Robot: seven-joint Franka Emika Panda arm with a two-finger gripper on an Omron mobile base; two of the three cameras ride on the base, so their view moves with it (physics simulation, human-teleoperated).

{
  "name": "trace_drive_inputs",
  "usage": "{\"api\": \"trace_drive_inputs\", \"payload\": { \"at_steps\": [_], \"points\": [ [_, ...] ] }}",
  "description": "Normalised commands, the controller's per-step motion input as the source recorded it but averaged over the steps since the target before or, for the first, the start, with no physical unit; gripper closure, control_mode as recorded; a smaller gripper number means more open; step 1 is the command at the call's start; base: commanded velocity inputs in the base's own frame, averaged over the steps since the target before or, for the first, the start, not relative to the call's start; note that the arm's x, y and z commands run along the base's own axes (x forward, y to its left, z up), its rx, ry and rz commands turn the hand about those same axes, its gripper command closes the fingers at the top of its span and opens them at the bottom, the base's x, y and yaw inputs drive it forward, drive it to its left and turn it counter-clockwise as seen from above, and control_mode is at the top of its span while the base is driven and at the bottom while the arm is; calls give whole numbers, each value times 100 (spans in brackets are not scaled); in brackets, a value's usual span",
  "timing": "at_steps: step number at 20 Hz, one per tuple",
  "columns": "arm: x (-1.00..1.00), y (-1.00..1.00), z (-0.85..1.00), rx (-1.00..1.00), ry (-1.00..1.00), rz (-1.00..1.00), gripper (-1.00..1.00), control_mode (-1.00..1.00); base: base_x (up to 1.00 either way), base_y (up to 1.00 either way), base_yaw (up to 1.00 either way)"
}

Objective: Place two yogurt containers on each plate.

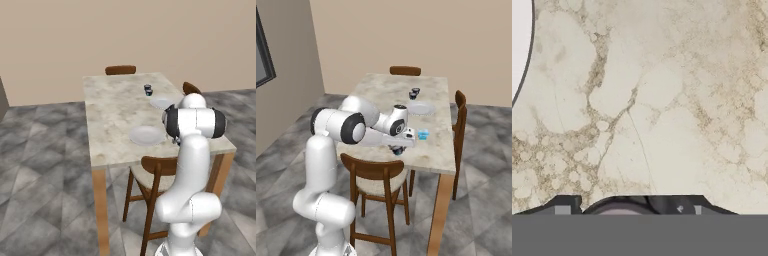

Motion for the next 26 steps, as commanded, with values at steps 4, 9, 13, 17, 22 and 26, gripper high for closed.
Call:
{"api": "trace_drive_inputs", "payload": {
  "at_steps": [4, 9, 13, 17, 22, 26],
  "points": [
    [0, 5, 36, 7, -3, 0, 100, -100, 0, 0, 0],
    [24, 47, 66, 4, 0, 4, 100, -100, 0, 0, 0],
    [56, 85, 44, 0, 0, 1, 100, -100, 0, 0, 0],
    [77, 76, 20, 1, -5, 4, 100, -100, 0, 0, 0],
    [65, 40, -8, 3, 4, 12, 100, -100, 0, 0, 0],
    [44, 43, -26, 0, 13, 13, 100, -100, 0, 0, 0]
  ]
}}
